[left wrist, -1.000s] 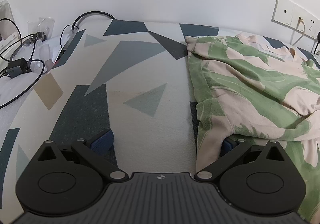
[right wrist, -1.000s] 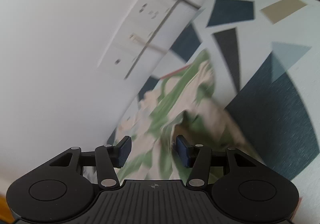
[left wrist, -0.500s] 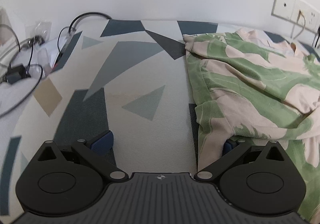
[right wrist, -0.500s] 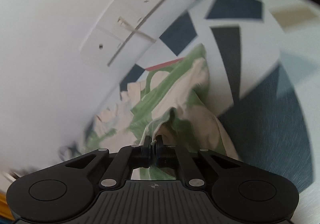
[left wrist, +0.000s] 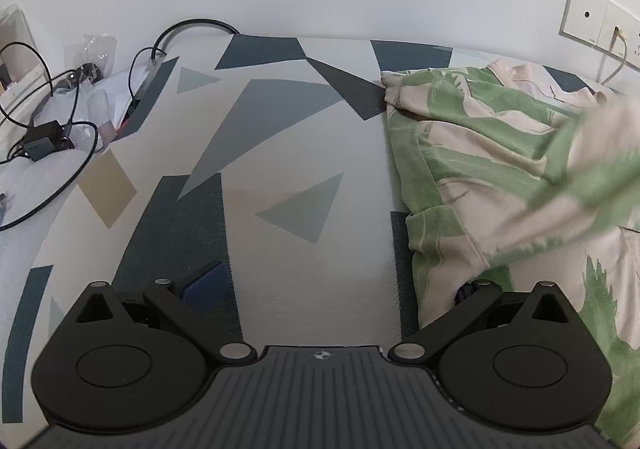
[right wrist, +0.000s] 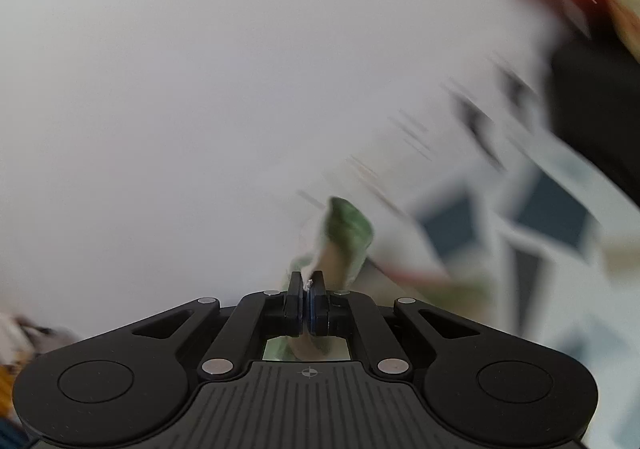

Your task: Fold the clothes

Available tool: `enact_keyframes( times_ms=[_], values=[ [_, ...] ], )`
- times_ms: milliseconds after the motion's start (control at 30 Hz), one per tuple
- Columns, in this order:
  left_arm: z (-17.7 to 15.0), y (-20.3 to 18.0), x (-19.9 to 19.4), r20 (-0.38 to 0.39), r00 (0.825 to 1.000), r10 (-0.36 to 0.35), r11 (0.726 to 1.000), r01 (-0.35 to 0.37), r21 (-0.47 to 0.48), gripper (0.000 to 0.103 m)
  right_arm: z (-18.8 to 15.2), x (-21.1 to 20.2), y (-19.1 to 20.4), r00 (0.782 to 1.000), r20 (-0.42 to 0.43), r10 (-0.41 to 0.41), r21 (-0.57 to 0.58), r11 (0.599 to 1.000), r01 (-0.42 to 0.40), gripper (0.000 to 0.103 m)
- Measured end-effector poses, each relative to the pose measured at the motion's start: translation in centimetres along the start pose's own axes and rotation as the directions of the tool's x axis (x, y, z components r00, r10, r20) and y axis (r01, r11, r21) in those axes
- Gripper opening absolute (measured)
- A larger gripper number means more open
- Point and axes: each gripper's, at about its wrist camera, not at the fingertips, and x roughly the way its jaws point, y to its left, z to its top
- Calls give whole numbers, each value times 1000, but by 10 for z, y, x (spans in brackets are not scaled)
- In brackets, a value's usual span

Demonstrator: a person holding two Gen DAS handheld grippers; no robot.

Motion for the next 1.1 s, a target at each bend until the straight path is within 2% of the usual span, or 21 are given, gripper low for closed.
enact_keyframes(
  times_ms=[67, 100, 167, 233, 367, 433, 500, 600, 633, 667, 700, 733, 767, 867, 933, 967, 1000, 1033, 1067, 1100],
  values=[
    [2, 0, 1, -8, 1000, -5, 1000, 5, 1, 103, -30, 19, -40, 990, -98, -104, 47, 993, 109, 3],
    [2, 0, 1, -10, 1000, -3, 1000, 4, 5, 103, -45, 25, -57, 983, -135, -121, 79, 988, 132, 3],
    [2, -1, 1, -12, 1000, 2, 1000, -2, 6, 103, -65, 26, -73, 985, -133, -109, 140, 982, 128, 3],
    [3, -2, 1, -14, 1000, 7, 1000, -7, 7, 103, -73, 18, -76, 992, -94, -84, 169, 981, 99, 3],
    [3, -4, -2, -3, 1000, 7, 999, -7, 47, 101, -65, 1, -55, 995, -41, -87, 114, 989, 91, 3],
    [2, -1, -1, -7, 1000, -3, 999, 4, 44, 101, -61, -2, -46, 992, -60, -113, 75, 990, 117, 3],
    [2, 1, 0, -15, 1000, -20, 999, 21, 42, 102, -65, 7, -48, 974, -127, -190, 41, 980, 197, 3],
    [3, 2, 0, -32, 998, -58, 996, 60, 65, 102, -77, 24, -47, 941, -160, -300, 32, 951, 308, 4],
    [2, 3, -1, -40, 996, -82, 994, 85, 64, 102, -79, 25, -45, 935, -153, -320, 49, 942, 331, 6],
    [1, 6, -2, -46, 993, -111, 992, 113, 53, 102, -81, 25, -43, 929, -147, -341, 66, 933, 353, 18],
    [0, 9, -4, -51, 989, -140, 989, 142, 42, 102, -80, 29, -32, 935, -140, -327, 50, 940, 336, 40],
    [-2, 12, -7, -52, 986, -156, 987, 157, 27, 102, -78, 35, -18, 943, -133, -304, 25, 951, 310, 52],
    [-4, 15, -11, -42, 985, -167, 986, 167, 9, 102, -76, 41, -5, 952, -126, -280, 0, 959, 283, 55],
    [-10, 21, -22, 5, 983, -185, 983, 185, -12, 102, -70, 58, 36, 972, -110, -208, -77, 977, 200, 43],
    [-12, 12, -23, 24, 988, -155, 987, 153, 52, 102, -66, 69, 63, 982, -103, -158, -128, 981, 144, 41],
    [-13, 8, -23, 34, 990, -139, 987, 136, 84, 102, -64, 75, 77, 986, -100, -133, -154, 981, 116, 37],
    [-14, 1, -22, 49, 992, -116, 986, 109, 125, 100, -62, 80, 90, 989, -98, -107, -180, 980, 88, 29],
    [-16, -7, -21, 72, 993, -89, 983, 76, 166, 92, -61, 86, 104, 992, -97, -82, -205, 977, 60, 27],
    [-18, -15, -21, 96, 993, -63, 977, 42, 207, 79, -59, 92, 118, 994, -96, -56, -231, 973, 33, 23],
    [-20, -22, -20, 107, 993, -53, 970, 26, 240, 73, -62, 108, 139, 992, -121, -26, -294, 956, -11, 23]
  ],
)
